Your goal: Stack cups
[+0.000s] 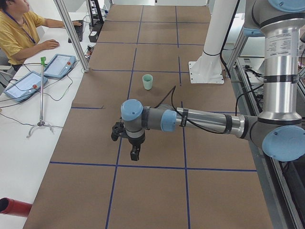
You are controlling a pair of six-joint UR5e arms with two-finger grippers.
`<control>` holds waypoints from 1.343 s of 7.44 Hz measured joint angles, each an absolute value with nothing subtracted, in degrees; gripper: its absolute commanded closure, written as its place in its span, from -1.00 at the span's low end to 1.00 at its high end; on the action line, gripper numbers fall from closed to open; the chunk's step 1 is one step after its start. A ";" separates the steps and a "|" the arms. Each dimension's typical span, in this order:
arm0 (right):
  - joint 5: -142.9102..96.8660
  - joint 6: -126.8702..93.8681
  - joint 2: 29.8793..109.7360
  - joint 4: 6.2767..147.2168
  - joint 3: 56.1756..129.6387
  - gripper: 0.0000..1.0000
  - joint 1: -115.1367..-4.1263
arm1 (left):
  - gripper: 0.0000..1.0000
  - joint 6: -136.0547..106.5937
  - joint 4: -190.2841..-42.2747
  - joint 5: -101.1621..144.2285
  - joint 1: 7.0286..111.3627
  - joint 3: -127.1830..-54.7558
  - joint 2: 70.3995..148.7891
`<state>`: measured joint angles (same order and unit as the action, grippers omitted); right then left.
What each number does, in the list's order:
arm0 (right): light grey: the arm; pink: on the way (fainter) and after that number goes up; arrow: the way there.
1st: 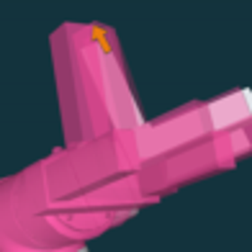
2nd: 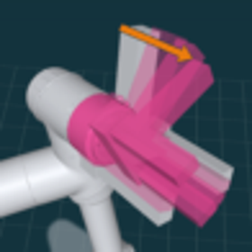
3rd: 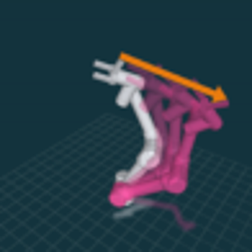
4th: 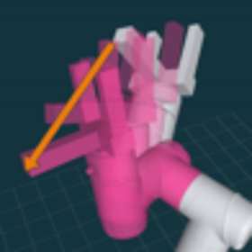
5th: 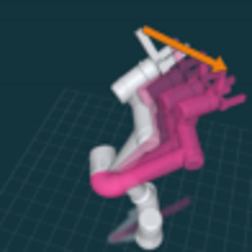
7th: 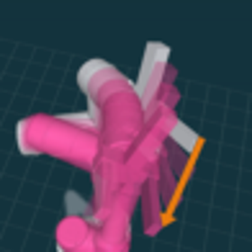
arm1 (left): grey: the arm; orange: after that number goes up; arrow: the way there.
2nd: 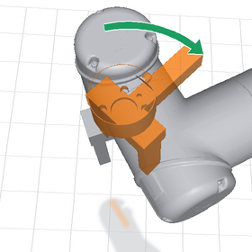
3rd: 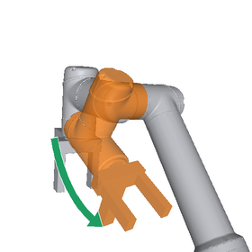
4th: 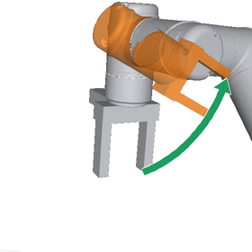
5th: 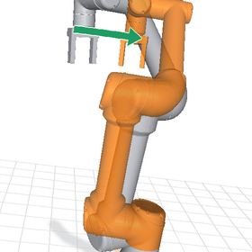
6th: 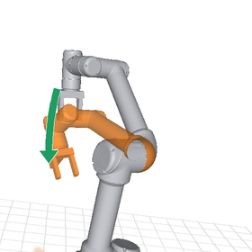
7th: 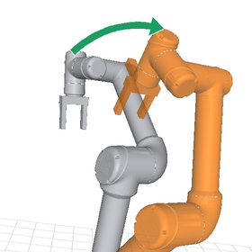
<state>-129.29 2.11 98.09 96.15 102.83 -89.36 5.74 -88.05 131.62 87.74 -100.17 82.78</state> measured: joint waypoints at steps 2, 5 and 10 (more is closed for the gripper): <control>-129.29 2.11 98.09 96.15 102.83 -1.00 -89.35 | -1.00 9.07 -87.72 131.68 90.25 -99.36 81.06; -129.29 2.11 98.09 96.15 102.83 -1.00 -89.37 | -1.00 9.43 -88.15 131.10 90.47 -98.79 81.49; -129.29 2.11 98.09 96.15 102.83 -1.00 -89.38 | -1.00 9.79 -88.30 131.24 90.53 -99.68 81.76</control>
<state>-129.29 2.11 98.09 96.15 102.83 -89.38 9.79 -88.30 131.24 90.53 -99.68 81.76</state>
